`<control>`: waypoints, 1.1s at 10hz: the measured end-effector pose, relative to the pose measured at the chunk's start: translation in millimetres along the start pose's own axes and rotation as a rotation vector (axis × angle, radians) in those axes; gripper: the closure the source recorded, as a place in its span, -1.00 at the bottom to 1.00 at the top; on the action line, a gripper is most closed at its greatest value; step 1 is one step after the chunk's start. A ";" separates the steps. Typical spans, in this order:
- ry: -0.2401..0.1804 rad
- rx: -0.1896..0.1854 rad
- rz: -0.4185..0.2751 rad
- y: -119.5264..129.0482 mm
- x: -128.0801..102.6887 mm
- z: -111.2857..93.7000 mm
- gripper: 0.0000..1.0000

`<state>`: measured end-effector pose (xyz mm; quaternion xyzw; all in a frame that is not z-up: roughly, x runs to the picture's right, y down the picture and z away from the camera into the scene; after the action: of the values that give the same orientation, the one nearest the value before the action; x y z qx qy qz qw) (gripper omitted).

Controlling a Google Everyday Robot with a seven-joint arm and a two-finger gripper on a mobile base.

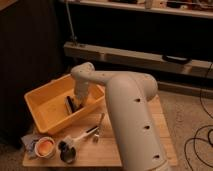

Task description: Place pepper in plastic cup

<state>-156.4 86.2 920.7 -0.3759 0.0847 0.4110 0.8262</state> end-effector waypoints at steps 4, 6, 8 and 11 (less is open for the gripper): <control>0.003 0.002 0.000 -1.9 1.4 -0.4 1.00; 0.003 0.002 0.002 -2.5 2.0 -0.7 1.00; -0.013 -0.006 0.021 -5.1 7.2 -11.9 1.00; -0.082 -0.046 0.052 6.6 11.4 -67.8 1.00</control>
<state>-142.4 48.8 864.3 -0.3753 0.0512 0.4491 0.8092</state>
